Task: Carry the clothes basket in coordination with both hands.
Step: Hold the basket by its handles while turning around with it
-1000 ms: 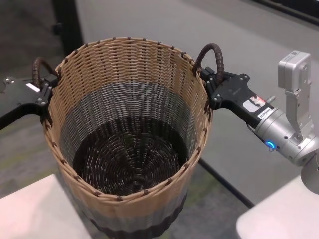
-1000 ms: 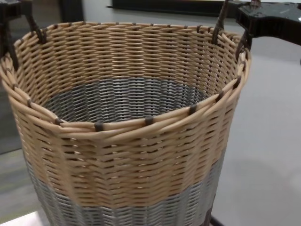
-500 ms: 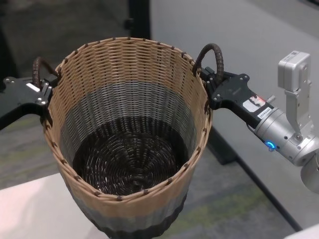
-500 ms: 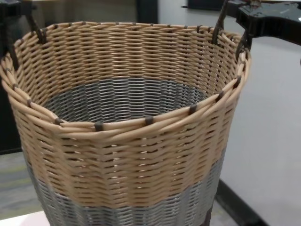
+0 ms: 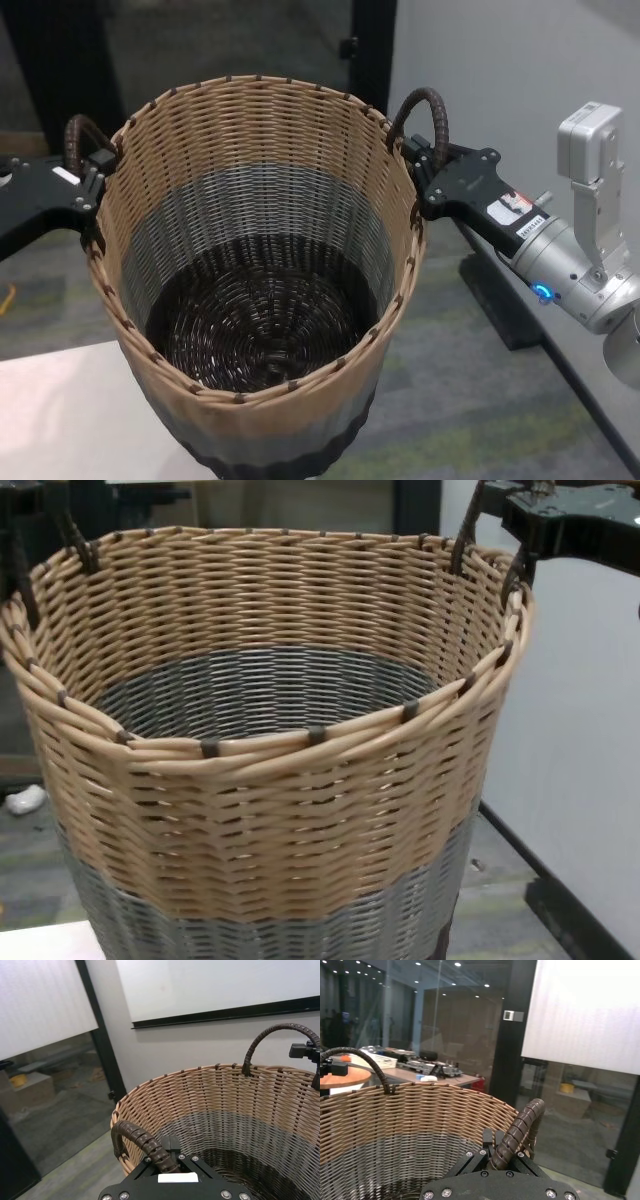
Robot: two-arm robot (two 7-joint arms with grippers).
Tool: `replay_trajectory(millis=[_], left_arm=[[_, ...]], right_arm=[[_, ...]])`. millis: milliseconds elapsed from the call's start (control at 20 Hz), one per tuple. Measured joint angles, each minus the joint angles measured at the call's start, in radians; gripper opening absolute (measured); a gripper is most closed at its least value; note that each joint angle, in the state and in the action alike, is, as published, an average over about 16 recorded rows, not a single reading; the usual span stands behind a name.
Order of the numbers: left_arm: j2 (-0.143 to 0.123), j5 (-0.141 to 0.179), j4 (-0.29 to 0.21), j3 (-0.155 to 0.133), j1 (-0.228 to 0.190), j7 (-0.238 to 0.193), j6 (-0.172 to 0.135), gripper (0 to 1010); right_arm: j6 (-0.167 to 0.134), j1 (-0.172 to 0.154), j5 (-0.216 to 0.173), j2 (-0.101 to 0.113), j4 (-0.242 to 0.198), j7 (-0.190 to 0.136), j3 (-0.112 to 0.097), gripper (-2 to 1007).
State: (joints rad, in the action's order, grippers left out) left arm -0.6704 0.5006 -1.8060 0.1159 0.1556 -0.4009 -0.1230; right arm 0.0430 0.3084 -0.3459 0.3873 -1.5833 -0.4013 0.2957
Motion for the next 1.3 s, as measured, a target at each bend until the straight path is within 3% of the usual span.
replay_trajectory(millis=[1300], left_arm=[[-0.001,0.004,0.012,0.006,0.006,-0.011,-0.001,1]], right_arm=[[-0.008,0.007,0.011,0.000,0.008,0.005,0.008,31]])
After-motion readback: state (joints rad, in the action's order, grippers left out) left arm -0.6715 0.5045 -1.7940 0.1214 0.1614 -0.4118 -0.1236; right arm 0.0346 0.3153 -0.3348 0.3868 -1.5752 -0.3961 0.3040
